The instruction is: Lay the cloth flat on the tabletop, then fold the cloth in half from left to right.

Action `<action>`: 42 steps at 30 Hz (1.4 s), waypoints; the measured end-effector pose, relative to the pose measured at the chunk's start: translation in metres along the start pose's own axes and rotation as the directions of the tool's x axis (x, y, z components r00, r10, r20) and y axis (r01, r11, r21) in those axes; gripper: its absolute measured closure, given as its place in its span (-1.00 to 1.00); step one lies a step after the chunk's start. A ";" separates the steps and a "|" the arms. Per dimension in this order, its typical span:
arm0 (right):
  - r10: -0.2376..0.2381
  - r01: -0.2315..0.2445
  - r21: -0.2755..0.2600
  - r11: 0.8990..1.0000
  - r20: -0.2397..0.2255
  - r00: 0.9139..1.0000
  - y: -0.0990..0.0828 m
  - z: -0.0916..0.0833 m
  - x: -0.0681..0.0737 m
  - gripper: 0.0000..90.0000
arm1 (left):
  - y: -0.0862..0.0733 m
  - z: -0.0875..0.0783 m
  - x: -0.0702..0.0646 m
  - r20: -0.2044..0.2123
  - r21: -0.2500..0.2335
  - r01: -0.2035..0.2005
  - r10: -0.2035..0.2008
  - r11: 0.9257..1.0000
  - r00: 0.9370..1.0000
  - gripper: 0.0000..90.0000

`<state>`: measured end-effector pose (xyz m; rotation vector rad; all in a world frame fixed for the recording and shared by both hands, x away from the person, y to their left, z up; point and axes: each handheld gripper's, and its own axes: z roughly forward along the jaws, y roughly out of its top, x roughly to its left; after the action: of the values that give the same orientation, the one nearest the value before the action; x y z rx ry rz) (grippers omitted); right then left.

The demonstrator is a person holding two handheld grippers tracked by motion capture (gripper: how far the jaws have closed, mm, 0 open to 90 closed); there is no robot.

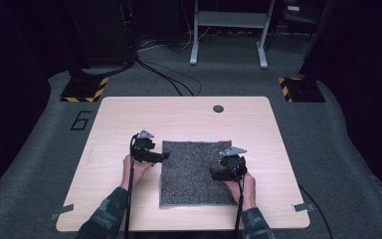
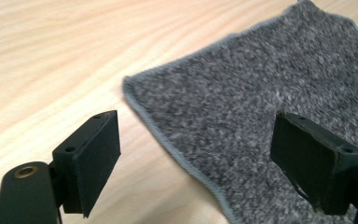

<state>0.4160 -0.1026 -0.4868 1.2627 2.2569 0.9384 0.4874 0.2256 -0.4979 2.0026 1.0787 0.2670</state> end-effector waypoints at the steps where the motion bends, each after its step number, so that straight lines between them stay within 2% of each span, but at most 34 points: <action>1: 0.000 0.000 0.000 1.000 0.000 1.000 0.000 0.000 0.000 -0.65 | 0.000 0.000 0.001 -0.005 0.000 -0.002 0.002 1.000 1.000 -0.65; 3: -0.025 0.025 -0.009 1.000 -0.012 1.000 0.000 -0.003 0.008 -0.65 | 0.002 0.000 0.003 -0.006 0.005 -0.001 0.001 1.000 1.000 -0.65; 4: -0.022 0.021 -0.020 1.000 -0.029 0.999 0.000 -0.006 0.016 -0.64 | 0.004 0.000 0.005 -0.004 0.004 0.013 -0.013 1.000 1.000 -0.66; 5: -0.022 0.021 -0.020 1.000 -0.029 0.999 0.000 -0.006 0.016 -0.64 | 0.004 0.000 0.005 -0.004 0.004 0.013 -0.013 1.000 1.000 -0.66; 6: -0.030 0.028 -0.030 0.999 -0.044 0.999 -0.001 -0.008 0.025 -0.64 | 0.006 0.001 0.007 -0.007 -0.005 0.031 -0.031 0.999 0.999 -0.66; 7: -0.030 0.028 -0.030 0.999 -0.044 0.999 -0.001 -0.008 0.025 -0.64 | 0.006 0.001 0.007 -0.007 -0.005 0.031 -0.031 0.999 0.999 -0.66; 8: -0.065 0.063 -0.033 0.997 -0.064 0.996 -0.003 -0.010 0.035 -0.63 | 0.009 0.002 0.009 -0.011 -0.005 0.034 -0.034 0.999 0.999 -0.66; 9: -0.065 0.063 -0.033 0.997 -0.064 0.996 -0.003 -0.010 0.035 -0.63 | 0.009 0.002 0.009 -0.011 -0.005 0.034 -0.034 0.999 0.999 -0.66; 10: -0.071 0.068 -0.038 0.997 -0.084 0.994 -0.004 -0.011 0.049 -0.63 | 0.010 0.003 0.009 -0.019 -0.007 0.034 -0.035 0.999 0.999 -0.66; 11: -0.071 0.068 -0.038 0.997 -0.084 0.994 -0.004 -0.011 0.049 -0.63 | 0.011 0.004 0.010 -0.014 -0.005 0.040 -0.040 0.999 0.999 -0.66; 12: -0.076 0.073 -0.036 0.997 -0.094 0.993 -0.004 -0.012 0.056 -0.63 | 0.013 0.005 0.011 -0.016 -0.002 0.042 -0.042 0.999 0.999 -0.66; 15: -0.124 0.118 -0.047 0.992 -0.139 0.983 -0.006 -0.012 0.077 -0.62 | 0.017 0.007 0.012 -0.021 -0.007 0.047 -0.047 0.999 0.999 -0.66; 16: -0.121 0.116 -0.043 0.992 -0.149 0.981 -0.006 -0.012 0.082 -0.62 | 0.019 0.008 0.012 -0.036 -0.009 0.044 -0.044 0.999 0.998 -0.65; 17: -0.128 0.121 -0.052 0.991 -0.171 0.977 -0.006 -0.011 0.089 -0.61 | 0.020 0.009 0.013 -0.035 -0.002 0.039 -0.039 0.999 0.999 -0.66; 18: -0.148 0.138 -0.066 0.988 -0.191 0.970 -0.008 -0.010 0.100 -0.59 | 0.021 0.013 0.013 -0.038 -0.005 0.056 -0.056 0.998 0.998 -0.65; 19: -0.148 0.138 -0.066 0.988 -0.191 0.970 -0.008 -0.010 0.100 -0.59 | 0.021 0.013 0.013 -0.038 -0.005 0.056 -0.056 0.998 0.998 -0.65; 20: -0.148 0.137 -0.068 0.988 -0.199 0.969 -0.008 -0.010 0.107 -0.59 | 0.021 0.014 0.014 -0.043 0.004 0.050 -0.050 0.999 0.998 -0.65; 21: -0.171 0.158 -0.072 0.985 -0.228 0.959 -0.009 -0.007 0.120 -0.58 | 0.022 0.016 0.015 -0.040 0.005 0.060 -0.060 0.998 0.997 -0.63; 22: -0.172 0.160 -0.071 0.985 -0.239 0.956 -0.010 -0.006 0.128 -0.55 | 0.022 0.019 0.015 -0.047 0.002 0.059 -0.059 0.998 0.997 -0.61; 23: -0.172 0.160 -0.071 0.985 -0.239 0.956 -0.010 -0.006 0.128 -0.55 | 0.022 0.019 0.015 -0.047 0.002 0.059 -0.059 0.998 0.997 -0.56; 24: -0.189 0.180 -0.058 0.982 -0.259 0.947 -0.011 -0.002 0.143 -0.52 | 0.022 0.021 0.015 -0.050 0.006 0.061 -0.061 0.998 0.997 -0.54; 26: -0.211 0.202 -0.060 0.977 -0.269 0.940 -0.013 0.002 0.155 -0.45 | 0.022 0.022 0.015 -0.056 0.011 0.062 -0.062 0.998 0.997 -0.50; 27: -0.211 0.202 -0.060 0.977 -0.269 0.940 -0.013 0.002 0.155 -0.45 | 0.021 0.023 0.015 -0.065 0.004 0.064 -0.063 0.998 0.996 -0.50; 28: -0.237 0.231 -0.056 0.971 -0.280 0.930 -0.013 0.007 0.168 -0.37 | 0.020 0.025 0.016 -0.070 -0.001 0.074 -0.074 0.997 0.995 -0.43; 29: -0.237 0.231 -0.056 0.971 -0.280 0.930 -0.013 0.007 0.168 -0.37 | 0.020 0.025 0.016 -0.070 -0.001 0.074 -0.074 0.997 0.995 -0.40; 30: -0.255 0.248 -0.061 0.967 -0.282 0.925 -0.014 0.010 0.173 -0.32 | 0.020 0.025 0.017 -0.074 0.003 0.066 -0.066 0.998 0.995 -0.40; 31: -0.249 0.247 -0.045 0.968 -0.272 0.929 -0.015 0.013 0.181 -0.27 | 0.020 0.025 0.017 -0.075 0.001 0.074 -0.074 0.997 0.994 -0.33; 32: -0.272 0.269 -0.046 0.962 -0.271 0.923 -0.015 0.018 0.188 -0.13 | 0.019 0.026 0.018 -0.079 -0.002 0.070 -0.070 0.998 0.994 -0.26; 33: -0.282 0.280 -0.044 0.959 -0.260 0.924 -0.016 0.020 0.190 -0.06 | 0.019 0.026 0.018 -0.083 0.000 0.073 -0.073 0.997 0.994 -0.20; 34: -0.279 0.280 -0.033 0.959 -0.248 0.928 -0.016 0.021 0.193 0.04 | 0.018 0.027 0.019 -0.089 0.018 0.058 -0.057 0.998 0.994 -0.15; 35: -0.291 0.292 -0.034 0.956 -0.246 0.925 -0.017 0.023 0.194 0.11 | 0.017 0.028 0.019 -0.090 0.020 0.052 -0.050 0.998 0.995 -0.10; 36: -0.291 0.292 -0.034 0.956 -0.246 0.925 -0.017 0.023 0.194 0.11 | 0.017 0.028 0.019 -0.090 0.020 0.052 -0.050 0.998 0.995 -0.05; 37: -0.291 0.292 -0.034 0.956 -0.244 0.925 -0.018 0.024 0.194 0.26 | 0.016 0.029 0.019 -0.088 0.024 0.055 -0.053 0.998 0.995 -0.02; 42: -0.293 0.292 -0.042 0.955 -0.247 0.924 -0.019 0.024 0.194 0.49 | 0.011 0.036 0.018 -0.095 0.044 0.048 -0.043 0.998 0.995 0.10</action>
<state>0.3187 0.0652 -0.5190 0.8058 2.5431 1.0342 0.5239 0.2163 -0.5156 2.0204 1.1978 0.3172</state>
